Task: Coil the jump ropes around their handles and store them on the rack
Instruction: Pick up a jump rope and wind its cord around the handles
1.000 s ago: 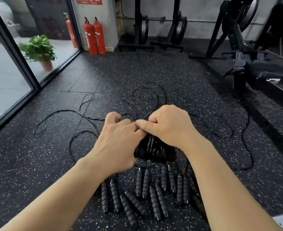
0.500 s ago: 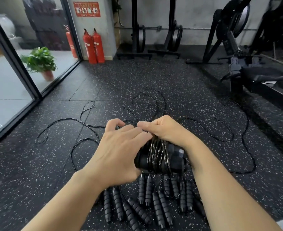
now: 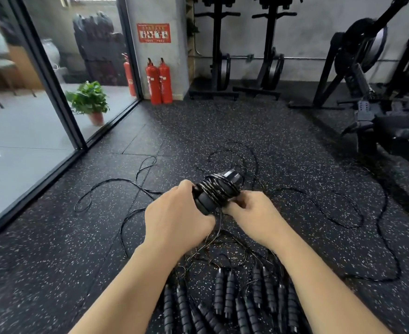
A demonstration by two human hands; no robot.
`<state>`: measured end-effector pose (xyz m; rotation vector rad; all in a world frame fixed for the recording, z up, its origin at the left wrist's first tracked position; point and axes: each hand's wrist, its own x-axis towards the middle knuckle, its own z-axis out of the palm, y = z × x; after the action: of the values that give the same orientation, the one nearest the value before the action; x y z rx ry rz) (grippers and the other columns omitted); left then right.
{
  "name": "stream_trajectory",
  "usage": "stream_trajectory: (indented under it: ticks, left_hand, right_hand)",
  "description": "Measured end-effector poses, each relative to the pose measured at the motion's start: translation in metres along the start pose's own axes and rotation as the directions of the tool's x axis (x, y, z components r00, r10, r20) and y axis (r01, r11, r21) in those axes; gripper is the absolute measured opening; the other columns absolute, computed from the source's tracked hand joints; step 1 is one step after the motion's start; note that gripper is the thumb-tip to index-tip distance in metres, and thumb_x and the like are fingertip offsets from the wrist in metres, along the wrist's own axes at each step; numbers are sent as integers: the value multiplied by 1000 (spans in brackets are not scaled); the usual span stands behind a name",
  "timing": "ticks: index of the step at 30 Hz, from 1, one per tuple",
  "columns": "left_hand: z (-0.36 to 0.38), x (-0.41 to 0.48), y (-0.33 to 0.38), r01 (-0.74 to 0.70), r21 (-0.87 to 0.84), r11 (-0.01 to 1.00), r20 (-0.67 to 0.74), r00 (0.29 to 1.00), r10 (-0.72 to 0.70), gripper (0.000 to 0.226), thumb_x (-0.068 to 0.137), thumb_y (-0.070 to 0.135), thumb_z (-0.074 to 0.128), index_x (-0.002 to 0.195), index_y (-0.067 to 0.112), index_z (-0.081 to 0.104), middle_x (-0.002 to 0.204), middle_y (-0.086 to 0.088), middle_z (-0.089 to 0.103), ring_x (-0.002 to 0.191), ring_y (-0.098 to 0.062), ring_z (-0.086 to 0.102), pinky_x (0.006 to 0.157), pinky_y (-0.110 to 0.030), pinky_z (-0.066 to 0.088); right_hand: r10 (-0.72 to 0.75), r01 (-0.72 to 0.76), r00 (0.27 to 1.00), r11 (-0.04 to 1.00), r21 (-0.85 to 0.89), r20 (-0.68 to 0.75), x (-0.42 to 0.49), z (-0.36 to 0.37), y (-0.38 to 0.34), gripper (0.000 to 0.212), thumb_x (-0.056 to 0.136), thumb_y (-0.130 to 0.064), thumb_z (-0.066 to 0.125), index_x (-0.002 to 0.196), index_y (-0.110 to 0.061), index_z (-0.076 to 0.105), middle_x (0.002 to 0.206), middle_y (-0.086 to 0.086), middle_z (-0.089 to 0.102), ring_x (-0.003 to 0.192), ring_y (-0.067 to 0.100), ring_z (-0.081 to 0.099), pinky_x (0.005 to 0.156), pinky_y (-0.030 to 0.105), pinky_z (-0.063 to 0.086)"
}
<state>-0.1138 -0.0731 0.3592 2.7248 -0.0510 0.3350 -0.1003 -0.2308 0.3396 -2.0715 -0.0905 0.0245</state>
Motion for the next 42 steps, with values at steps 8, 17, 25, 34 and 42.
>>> stream_trajectory:
  ticks: [8,17,25,34,42]
  left_hand:
    - [6,-1,3,-1,128,992,-103,995,14,36,79,44,62,98,22,40,105,6,56,99,-22,59,70,-31,33]
    - [10,-4,5,-11,229,973,-91,995,33,84,83,38,69,146,21,17,137,4,41,126,-21,38,95,-33,37]
    - [7,2,0,-14,37,999,70,997,11,38,83,25,61,115,21,40,106,2,54,104,-26,57,72,-33,41]
    - [1,13,-24,122,178,976,-83,991,-109,36,85,22,64,112,18,41,113,-1,54,106,-26,52,68,-35,36]
    - [7,16,-46,20,379,925,9,1000,-25,42,85,20,65,120,20,42,115,-1,55,107,-24,52,68,-32,37]
  right_hand:
    - [92,-70,992,968,241,-84,-11,14,-25,55,75,-64,66,52,-14,63,49,-9,50,48,7,41,54,26,38]
    - [110,-6,965,915,402,-237,-11,19,-34,61,85,-45,66,36,-22,39,41,-11,33,39,6,26,44,20,24]
    - [138,-33,953,932,362,-271,-12,20,-32,64,86,-43,67,30,-22,44,37,-15,31,37,3,25,41,17,23]
    - [113,-82,991,941,-328,75,-20,21,-29,50,99,-45,33,72,-10,55,59,-1,49,57,19,45,62,34,41]
    - [-290,225,956,816,-533,-41,-40,5,-66,47,96,-48,43,68,-15,60,58,-3,58,56,15,53,56,29,43]
